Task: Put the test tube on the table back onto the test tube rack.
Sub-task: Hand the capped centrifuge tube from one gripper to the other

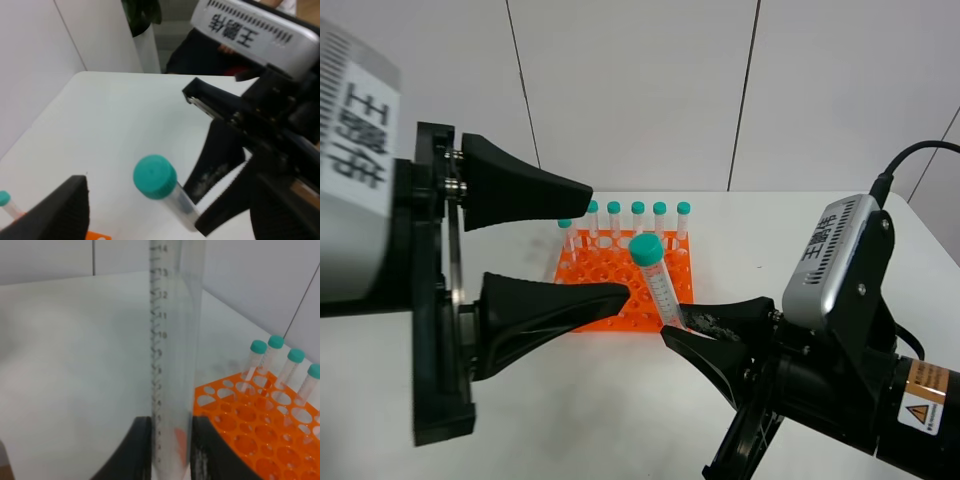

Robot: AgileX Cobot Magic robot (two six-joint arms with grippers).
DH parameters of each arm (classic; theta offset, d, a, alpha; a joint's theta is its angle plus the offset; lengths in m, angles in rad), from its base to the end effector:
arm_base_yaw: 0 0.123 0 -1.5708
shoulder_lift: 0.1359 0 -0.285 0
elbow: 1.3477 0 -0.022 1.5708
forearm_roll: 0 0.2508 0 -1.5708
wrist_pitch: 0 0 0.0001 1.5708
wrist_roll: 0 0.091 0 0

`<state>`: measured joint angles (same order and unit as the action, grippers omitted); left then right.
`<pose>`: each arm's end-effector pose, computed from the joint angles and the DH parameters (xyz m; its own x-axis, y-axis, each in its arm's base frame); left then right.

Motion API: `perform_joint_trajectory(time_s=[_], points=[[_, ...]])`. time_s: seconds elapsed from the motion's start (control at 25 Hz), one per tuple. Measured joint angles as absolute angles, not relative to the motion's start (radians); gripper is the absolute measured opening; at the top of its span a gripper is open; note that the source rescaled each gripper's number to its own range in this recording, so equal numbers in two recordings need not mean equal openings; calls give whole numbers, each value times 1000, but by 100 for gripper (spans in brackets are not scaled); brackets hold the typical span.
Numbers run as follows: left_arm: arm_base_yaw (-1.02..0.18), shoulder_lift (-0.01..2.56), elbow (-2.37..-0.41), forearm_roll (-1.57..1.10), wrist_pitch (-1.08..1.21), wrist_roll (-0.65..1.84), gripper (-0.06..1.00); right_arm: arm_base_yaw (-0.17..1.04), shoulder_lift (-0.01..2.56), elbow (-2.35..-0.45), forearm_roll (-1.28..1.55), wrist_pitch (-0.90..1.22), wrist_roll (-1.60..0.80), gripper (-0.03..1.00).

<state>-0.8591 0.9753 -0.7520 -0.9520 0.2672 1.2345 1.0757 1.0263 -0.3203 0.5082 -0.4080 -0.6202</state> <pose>0.1223 -0.1719 0.3404 0.0774 0.3516 -0.9329 0.8908 0.3958 0.2231 0.1058 0.1590 0.2341 -0.0059 -0.3145 -0.9492 -0.7840 0.5906 -0.1909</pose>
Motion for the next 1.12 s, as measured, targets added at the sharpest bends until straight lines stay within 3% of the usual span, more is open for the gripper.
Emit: perform_joint_trajectory(time_s=[0.6, 0.64, 0.84, 1.12], points=[[-905, 1121, -759, -981, 69, 1253, 99, 1076, 1026, -320, 494, -410, -628, 0], [-905, 1121, -762, -989, 69, 1253, 95, 1076, 1026, -320, 494, -410, -628, 0], [-905, 1121, -766, -1009, 107, 1253, 53, 1076, 1026, -320, 486, -421, -630, 0], [-905, 1121, -766, -1009, 171, 1253, 33, 1076, 1026, -320, 475, -453, -635, 0]])
